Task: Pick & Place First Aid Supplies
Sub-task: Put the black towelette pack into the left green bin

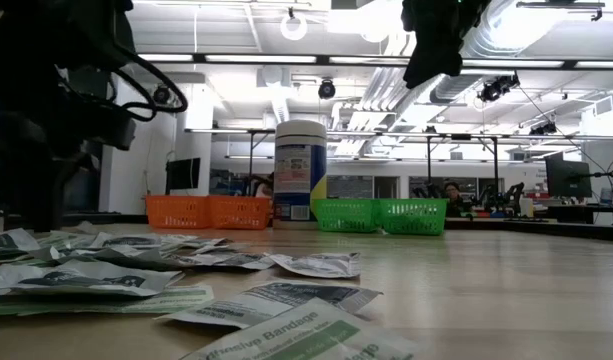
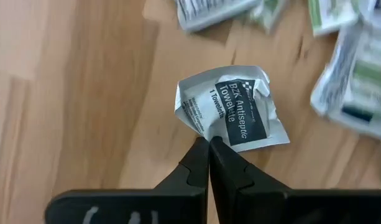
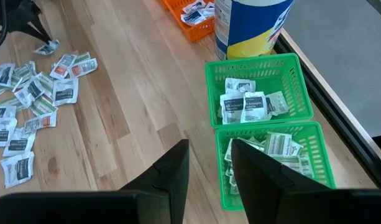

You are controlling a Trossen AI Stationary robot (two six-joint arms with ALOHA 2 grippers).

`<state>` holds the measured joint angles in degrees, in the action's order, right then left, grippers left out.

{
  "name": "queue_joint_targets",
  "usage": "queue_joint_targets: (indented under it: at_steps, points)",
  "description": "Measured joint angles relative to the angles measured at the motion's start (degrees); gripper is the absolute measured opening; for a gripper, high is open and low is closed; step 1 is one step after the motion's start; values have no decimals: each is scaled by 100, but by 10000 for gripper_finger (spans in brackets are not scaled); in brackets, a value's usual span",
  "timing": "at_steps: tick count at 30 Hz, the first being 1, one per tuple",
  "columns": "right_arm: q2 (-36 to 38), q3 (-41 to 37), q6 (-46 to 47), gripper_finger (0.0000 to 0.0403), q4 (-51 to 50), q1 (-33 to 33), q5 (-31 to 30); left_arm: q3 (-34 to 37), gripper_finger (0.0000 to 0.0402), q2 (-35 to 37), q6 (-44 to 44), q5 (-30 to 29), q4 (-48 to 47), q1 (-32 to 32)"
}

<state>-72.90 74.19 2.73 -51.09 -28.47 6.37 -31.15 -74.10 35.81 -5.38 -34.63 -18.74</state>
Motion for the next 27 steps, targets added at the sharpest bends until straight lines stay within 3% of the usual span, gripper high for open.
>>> queue_joint_targets:
  at_steps: [27]
  points:
    - [0,0,-18,114,-6,0,199,-980,0,50,-307,-168,-508,-2]
